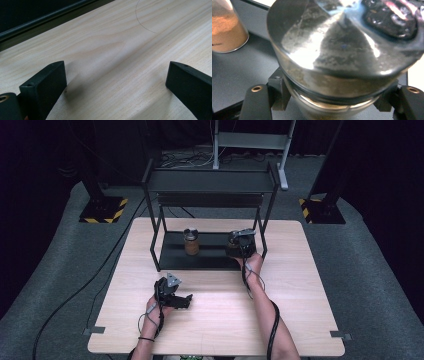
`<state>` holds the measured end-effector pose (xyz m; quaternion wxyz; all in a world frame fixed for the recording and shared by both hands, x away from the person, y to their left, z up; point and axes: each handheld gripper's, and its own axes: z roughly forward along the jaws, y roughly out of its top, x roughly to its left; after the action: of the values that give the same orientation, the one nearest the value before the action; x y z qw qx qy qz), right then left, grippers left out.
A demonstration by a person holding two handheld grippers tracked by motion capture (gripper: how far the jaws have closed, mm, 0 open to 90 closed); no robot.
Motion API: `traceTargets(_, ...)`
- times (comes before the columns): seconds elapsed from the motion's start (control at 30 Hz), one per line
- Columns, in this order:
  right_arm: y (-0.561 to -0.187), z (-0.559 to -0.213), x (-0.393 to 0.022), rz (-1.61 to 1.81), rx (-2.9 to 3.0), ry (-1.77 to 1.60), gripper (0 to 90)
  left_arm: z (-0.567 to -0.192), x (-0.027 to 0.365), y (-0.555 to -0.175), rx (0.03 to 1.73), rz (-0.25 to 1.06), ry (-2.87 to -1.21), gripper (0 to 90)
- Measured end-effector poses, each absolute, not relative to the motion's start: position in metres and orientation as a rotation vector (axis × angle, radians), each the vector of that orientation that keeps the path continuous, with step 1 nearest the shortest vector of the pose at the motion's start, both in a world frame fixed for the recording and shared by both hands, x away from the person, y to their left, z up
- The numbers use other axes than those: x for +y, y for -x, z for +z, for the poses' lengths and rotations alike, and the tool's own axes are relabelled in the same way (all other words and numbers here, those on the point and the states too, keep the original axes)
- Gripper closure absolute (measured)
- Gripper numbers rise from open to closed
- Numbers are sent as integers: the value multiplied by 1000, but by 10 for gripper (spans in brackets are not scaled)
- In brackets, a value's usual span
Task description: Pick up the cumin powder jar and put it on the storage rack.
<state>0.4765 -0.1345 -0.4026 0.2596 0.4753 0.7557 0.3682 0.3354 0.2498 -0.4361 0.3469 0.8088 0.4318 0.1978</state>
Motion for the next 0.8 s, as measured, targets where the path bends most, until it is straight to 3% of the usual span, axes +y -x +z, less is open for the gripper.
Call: traceTargets(0.8, -481, -409, -133, 1027, 2000, -1347, 301, -436, 250, -335, 1116, 516, -2099, 29)
